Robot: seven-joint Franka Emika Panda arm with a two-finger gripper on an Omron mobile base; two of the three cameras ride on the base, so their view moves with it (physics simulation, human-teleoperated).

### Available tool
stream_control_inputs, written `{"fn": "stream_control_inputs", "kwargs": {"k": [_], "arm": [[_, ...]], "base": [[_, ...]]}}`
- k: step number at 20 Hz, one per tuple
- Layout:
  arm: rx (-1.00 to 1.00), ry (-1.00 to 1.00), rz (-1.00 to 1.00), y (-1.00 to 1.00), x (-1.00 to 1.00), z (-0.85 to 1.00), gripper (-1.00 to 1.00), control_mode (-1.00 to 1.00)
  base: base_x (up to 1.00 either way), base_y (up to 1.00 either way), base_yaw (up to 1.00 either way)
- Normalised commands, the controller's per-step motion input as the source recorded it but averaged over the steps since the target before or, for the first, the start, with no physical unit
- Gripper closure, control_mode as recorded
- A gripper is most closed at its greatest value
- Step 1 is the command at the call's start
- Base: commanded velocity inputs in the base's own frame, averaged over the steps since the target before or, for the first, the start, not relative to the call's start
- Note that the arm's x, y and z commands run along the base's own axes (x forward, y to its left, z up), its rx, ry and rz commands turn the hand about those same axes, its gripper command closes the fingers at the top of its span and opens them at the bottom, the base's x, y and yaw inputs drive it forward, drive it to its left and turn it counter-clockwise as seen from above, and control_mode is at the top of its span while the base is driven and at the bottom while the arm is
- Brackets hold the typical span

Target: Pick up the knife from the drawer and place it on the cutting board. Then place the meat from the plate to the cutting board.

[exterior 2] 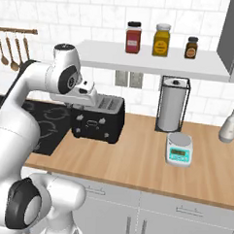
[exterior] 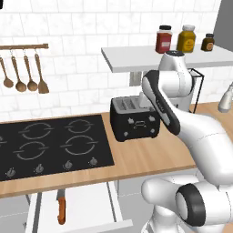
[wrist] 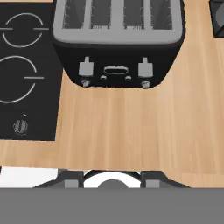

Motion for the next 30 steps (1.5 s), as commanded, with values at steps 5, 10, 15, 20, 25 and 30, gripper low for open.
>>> {"fn": "stream_control_inputs", "kwargs": {"k": [5, 10, 15, 20, 25, 30], "arm": [[-0.03, 0.01, 0.01, 0.03, -0.50, -0.16, -1.00, -1.00], [-0.02, 0.00, 0.01, 0.00, -0.99, -0.52, -1.00, -1.00], [-0.03, 0.00, 0.05, 0.01, -0.88, -0.67, -1.00, -1.00], [-0.01, 0.00, 0.03, 0.02, -0.36, -0.31, -1.00, 1.00], [0.00, 0.00, 0.00, 0.00, 0.00, 0.00, -1.00, 1.00], [0.00, 0.00, 0.00, 0.00, 0.00, 0.00, -1.00, 1.00]], "base": [[0.00, 0.00, 0.00], [0.00, 0.00, 0.00], [0.00, 0.00, 0.00], [-0.52, 0.00, 0.06], [-0.65, -0.12, 0.23], [-0.19, -0.75, 0.33]]}}
